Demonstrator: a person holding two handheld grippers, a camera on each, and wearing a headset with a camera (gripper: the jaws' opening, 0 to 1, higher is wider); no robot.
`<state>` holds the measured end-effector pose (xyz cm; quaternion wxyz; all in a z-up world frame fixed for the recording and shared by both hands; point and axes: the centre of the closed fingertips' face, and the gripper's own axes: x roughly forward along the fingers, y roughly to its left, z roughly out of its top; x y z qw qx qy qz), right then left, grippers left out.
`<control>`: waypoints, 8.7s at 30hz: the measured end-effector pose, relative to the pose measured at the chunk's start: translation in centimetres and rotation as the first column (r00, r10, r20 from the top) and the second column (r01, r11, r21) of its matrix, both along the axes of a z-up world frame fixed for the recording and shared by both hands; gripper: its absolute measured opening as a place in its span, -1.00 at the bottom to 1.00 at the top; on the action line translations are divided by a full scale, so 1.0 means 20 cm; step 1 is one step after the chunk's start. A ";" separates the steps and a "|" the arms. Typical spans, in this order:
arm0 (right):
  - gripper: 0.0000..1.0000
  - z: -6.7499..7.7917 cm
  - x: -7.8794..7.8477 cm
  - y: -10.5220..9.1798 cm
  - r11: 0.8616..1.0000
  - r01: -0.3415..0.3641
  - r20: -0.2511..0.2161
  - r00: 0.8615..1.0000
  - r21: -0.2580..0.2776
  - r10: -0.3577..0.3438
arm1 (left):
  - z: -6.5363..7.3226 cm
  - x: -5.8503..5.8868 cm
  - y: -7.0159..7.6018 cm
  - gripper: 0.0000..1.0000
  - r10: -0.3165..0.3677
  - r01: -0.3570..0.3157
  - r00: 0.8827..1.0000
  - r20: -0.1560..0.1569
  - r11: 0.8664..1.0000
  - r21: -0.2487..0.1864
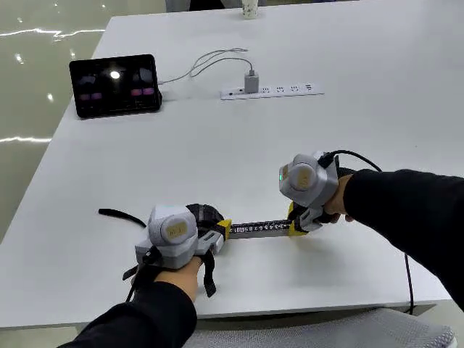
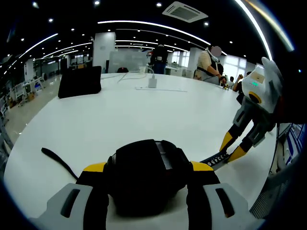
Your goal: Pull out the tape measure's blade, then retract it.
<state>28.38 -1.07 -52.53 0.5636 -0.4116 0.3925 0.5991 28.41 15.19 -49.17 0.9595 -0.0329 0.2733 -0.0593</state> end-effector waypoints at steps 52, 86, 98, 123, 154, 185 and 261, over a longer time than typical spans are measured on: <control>-0.77 0.00 0.00 0.09 1.000 0.002 -0.001 1.000 -0.002 -0.002 | 0.00 0.00 0.00 0.21 -0.014 0.014 1.000 -0.015 1.000 -0.003; -0.77 0.00 -0.01 0.17 0.998 0.032 -0.009 0.999 0.048 -0.031 | 0.00 -0.01 0.01 0.19 -0.019 0.019 1.000 -0.013 0.999 -0.036; -0.77 0.00 -0.02 0.20 0.997 0.027 -0.013 1.000 0.076 -0.027 | 0.00 0.00 0.01 0.19 -0.015 0.015 1.000 -0.014 0.999 -0.045; -0.78 0.00 -0.03 0.27 0.996 0.023 -0.010 1.000 0.083 -0.022 | 0.01 0.00 0.02 0.19 -0.022 0.021 1.000 -0.018 0.999 -0.043; -0.78 0.00 -0.05 0.35 0.992 0.028 -0.025 0.999 0.124 -0.025 | 0.00 0.00 0.01 0.20 -0.025 0.024 0.999 -0.020 0.999 -0.042; -0.78 0.01 -0.07 0.43 0.987 0.033 -0.029 0.999 0.160 -0.029 | 0.00 0.00 0.01 0.20 -0.028 0.027 0.999 -0.020 0.999 -0.041; -0.72 0.01 -0.10 0.58 0.957 0.116 -0.027 0.993 0.266 -0.113 | 0.02 -0.01 -0.01 0.57 -0.079 0.072 0.996 -0.044 0.987 -0.147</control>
